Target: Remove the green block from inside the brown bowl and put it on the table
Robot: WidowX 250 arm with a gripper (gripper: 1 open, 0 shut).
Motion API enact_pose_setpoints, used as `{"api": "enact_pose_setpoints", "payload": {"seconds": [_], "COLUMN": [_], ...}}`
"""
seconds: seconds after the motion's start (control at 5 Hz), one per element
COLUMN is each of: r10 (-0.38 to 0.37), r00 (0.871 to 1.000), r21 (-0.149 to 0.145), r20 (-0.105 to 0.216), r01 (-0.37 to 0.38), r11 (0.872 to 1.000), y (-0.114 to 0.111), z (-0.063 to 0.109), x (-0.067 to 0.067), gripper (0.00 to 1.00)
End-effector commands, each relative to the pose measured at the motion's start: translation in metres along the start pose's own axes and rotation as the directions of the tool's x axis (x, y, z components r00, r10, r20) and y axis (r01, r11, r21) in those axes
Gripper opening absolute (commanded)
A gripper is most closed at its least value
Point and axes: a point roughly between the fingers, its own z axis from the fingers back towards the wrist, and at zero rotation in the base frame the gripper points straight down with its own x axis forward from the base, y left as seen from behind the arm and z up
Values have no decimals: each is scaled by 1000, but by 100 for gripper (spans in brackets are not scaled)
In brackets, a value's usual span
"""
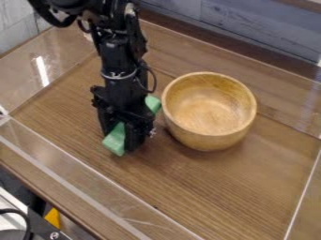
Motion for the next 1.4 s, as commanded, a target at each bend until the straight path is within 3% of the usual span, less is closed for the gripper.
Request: {"api": "enact_pose_setpoints", "payload": {"seconds": [0.0, 0.2, 0.4, 0.8, 1.2], "r10": [-10, -11, 37, 19, 48], "r00": [1000, 1000, 999, 1000, 997], "r21": [5, 3, -2, -4, -10], "r20": [15, 10, 12, 24, 53], "r01": [10, 11, -37, -19, -48], "r11": [1000, 1000, 999, 1000, 999], "y": [-3, -4, -11, -13, 2], "z": [-1, -7, -8, 9, 30], "x": [1, -1, 3, 2, 1], "gripper": [0, 0, 100, 100, 100]}}
